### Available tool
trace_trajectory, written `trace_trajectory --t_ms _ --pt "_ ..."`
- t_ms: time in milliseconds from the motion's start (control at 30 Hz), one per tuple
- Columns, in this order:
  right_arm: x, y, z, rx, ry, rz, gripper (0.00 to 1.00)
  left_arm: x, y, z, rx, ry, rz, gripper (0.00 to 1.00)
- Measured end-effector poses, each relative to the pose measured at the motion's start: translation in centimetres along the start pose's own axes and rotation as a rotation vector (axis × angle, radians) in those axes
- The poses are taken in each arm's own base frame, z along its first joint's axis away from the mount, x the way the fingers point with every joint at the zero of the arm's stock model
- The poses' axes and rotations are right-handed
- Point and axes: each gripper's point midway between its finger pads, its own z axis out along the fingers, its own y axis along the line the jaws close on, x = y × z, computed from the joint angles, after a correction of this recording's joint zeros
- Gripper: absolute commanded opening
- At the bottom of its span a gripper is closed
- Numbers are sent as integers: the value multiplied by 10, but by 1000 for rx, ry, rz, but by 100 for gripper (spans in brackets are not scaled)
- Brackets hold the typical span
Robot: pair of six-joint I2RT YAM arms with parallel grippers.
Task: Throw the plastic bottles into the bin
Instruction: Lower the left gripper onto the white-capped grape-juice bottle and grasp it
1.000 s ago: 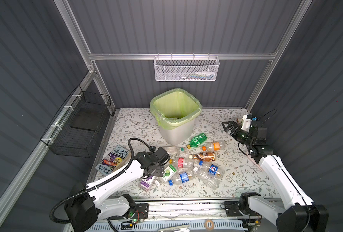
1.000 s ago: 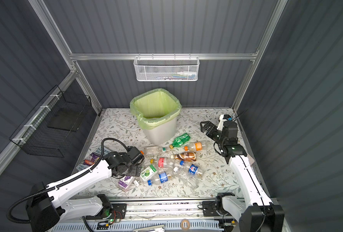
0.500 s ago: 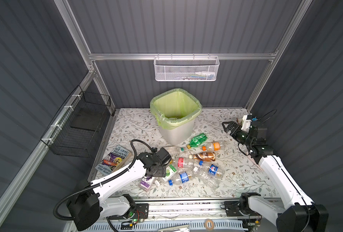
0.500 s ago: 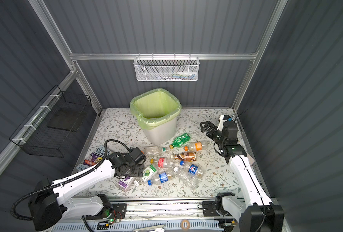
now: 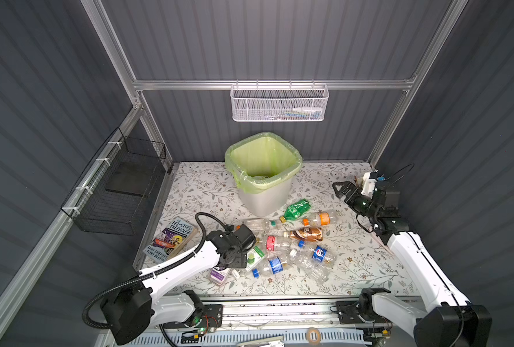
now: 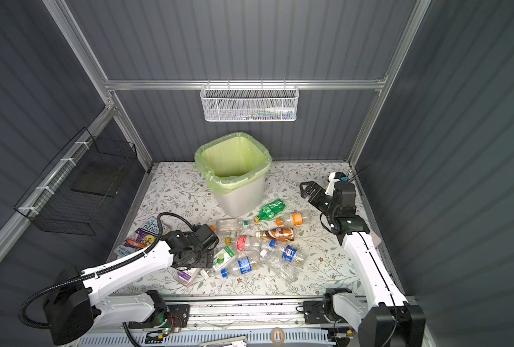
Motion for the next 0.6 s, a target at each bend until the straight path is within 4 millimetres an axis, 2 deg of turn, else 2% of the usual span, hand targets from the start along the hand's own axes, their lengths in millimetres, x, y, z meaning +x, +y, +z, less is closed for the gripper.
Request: trace_trajectory --t_ms 600 --pt "1 -2 2 5 7 17 99 -1 -3 4 7 -8 -3 77"
